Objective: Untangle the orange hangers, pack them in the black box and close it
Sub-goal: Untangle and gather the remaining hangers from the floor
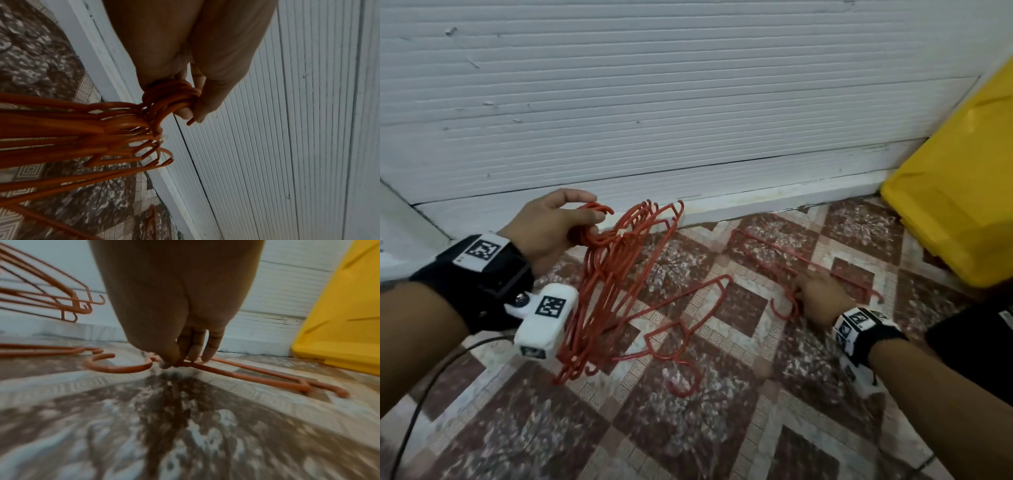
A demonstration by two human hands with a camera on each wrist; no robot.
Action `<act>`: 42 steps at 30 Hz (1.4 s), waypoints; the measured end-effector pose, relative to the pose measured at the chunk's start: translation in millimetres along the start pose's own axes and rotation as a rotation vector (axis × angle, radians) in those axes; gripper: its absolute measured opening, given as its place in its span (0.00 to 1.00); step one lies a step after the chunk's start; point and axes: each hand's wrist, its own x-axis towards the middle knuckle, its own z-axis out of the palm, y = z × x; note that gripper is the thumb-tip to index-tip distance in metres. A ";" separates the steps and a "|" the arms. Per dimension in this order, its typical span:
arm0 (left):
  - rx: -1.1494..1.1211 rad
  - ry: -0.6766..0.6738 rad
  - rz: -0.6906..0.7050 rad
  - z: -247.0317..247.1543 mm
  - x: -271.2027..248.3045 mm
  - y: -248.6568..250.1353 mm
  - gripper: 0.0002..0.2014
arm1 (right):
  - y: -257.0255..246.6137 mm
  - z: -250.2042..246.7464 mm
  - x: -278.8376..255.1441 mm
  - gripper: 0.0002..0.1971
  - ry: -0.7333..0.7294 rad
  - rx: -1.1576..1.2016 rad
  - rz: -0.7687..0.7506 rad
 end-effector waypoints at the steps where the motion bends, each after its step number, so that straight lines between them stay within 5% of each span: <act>1: -0.013 -0.004 0.003 4.8 -1.0 0.7 0.13 | 1.8 -3.6 -9.2 0.09 0.010 0.054 0.054; 6: -0.143 -0.049 -0.040 29.3 -11.6 6.8 0.22 | -22.8 -43.2 -36.1 0.06 0.075 0.621 0.237; 12: -0.226 -0.108 -0.043 57.7 -22.3 13.4 0.15 | -105.6 -108.7 -48.7 0.12 0.109 1.301 0.087; 17: -0.253 -0.136 0.004 81.5 -34.2 19.0 0.15 | -165.3 -132.7 -44.4 0.16 0.132 1.354 -0.006; 21: -0.224 -0.198 0.040 86.7 -42.3 21.6 0.25 | -190.6 -136.7 -44.0 0.15 0.118 1.365 -0.025; 26: -0.086 -0.078 0.074 76.2 -41.0 22.9 0.17 | -196.0 -135.5 -46.0 0.11 0.079 1.421 -0.061; 32: 0.071 -0.004 0.138 33.6 -30.8 39.5 0.15 | -167.1 -90.6 -38.8 0.09 0.222 1.070 -0.073; 34: 0.105 -0.005 0.151 14.8 -27.3 45.0 0.15 | -165.4 -63.8 -38.7 0.07 0.118 0.794 -0.121; 39: 0.150 0.038 0.149 -21.6 -21.9 46.1 0.15 | -182.1 -1.6 -27.8 0.44 -0.200 0.046 -0.553; 42: 0.137 0.060 0.132 -34.5 -19.5 40.1 0.17 | -186.9 -1.9 -19.8 0.39 -0.291 -0.109 -0.694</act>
